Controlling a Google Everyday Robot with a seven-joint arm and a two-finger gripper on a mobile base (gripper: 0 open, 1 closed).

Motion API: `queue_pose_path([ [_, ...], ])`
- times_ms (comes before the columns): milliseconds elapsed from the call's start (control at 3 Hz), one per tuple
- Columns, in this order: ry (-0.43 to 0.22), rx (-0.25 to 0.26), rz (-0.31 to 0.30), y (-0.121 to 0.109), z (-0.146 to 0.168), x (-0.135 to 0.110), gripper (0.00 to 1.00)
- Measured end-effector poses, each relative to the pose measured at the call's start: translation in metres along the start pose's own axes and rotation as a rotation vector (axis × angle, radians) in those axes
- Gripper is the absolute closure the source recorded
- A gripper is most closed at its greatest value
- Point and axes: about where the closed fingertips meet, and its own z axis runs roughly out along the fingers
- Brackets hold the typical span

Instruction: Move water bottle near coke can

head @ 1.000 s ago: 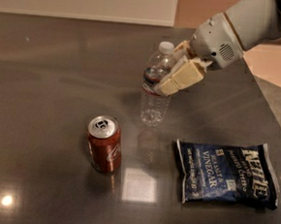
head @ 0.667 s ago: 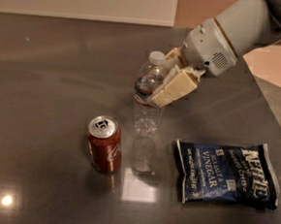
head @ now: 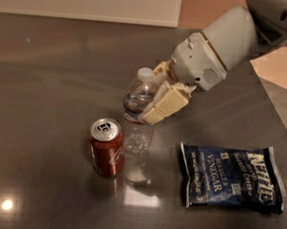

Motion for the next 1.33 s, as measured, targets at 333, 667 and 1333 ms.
queue_pose_path([
  [333,-0.003,-0.021,-0.027,0.008,0.009,-0.003,0.82],
  [667,0.011,-0.030,-0.040,0.013,0.016,-0.002,0.59],
  [1333,0.029,-0.047,-0.041,0.014,0.028,0.005,0.13],
])
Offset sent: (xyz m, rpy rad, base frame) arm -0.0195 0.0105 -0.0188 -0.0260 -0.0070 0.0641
